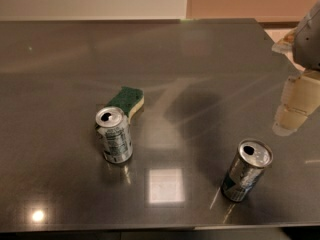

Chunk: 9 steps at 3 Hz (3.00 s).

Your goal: Move redbull can near 7up can

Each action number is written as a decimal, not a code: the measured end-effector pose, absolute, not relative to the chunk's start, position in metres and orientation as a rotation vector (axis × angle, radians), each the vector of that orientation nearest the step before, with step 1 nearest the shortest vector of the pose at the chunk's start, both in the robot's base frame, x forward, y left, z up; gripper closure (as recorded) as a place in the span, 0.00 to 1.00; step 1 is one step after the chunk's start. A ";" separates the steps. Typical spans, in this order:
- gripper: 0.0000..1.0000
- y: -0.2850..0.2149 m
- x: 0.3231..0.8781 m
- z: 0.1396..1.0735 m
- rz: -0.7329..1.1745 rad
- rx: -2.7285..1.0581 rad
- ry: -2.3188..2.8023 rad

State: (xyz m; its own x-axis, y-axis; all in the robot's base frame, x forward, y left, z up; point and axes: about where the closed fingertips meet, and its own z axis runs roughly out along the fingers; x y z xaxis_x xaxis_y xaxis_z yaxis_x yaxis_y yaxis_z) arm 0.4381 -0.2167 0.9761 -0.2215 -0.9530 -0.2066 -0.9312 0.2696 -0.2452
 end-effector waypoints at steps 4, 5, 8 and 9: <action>0.00 -0.212 0.438 0.977 -0.050 -1.758 2.194; 0.00 -0.202 0.429 0.970 0.090 -1.825 2.136; 0.00 -0.141 0.354 0.948 0.469 -2.076 1.803; 0.00 -0.139 0.340 0.939 0.482 -2.105 1.777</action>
Offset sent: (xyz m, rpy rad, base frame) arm -0.0001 0.0039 -0.0016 0.0273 0.0246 0.0512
